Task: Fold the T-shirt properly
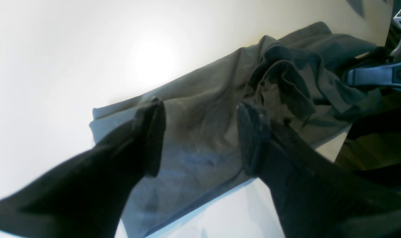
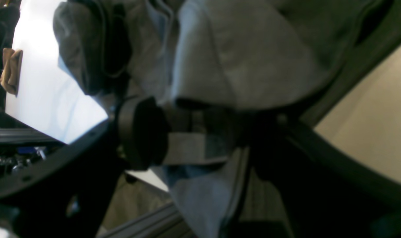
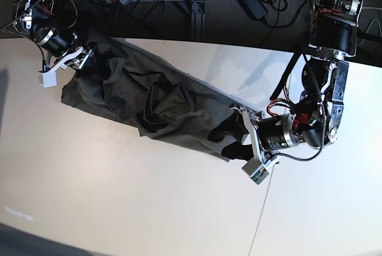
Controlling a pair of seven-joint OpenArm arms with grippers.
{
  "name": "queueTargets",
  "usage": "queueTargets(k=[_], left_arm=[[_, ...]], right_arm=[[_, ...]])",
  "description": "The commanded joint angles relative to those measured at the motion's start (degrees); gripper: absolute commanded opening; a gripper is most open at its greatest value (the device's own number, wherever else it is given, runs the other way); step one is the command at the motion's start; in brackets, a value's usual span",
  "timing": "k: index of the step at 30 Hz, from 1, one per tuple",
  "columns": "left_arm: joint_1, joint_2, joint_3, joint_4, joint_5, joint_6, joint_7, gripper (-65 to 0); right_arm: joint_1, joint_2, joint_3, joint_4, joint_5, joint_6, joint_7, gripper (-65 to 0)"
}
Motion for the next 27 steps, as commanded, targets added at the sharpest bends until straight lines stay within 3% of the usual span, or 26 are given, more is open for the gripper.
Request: queueTargets(k=[1, 11, 27], left_arm=[[-1.4, -0.2, -0.2, 1.0, -1.1, -0.5, -1.4, -27.3], [-1.4, -0.2, -0.2, 1.0, -1.1, -0.5, -1.4, -27.3], [-1.4, -0.2, -0.2, 1.0, -1.1, -0.5, -1.9, -27.3]], right_arm=[[0.0, 0.7, 0.9, 0.7, 0.6, 4.5, -0.4, -21.6], [-0.2, 1.4, 11.3, 0.7, 1.4, 4.5, -1.9, -21.6], [0.0, 2.1, 11.4, -2.3, 0.7, 4.6, -0.3, -21.6]])
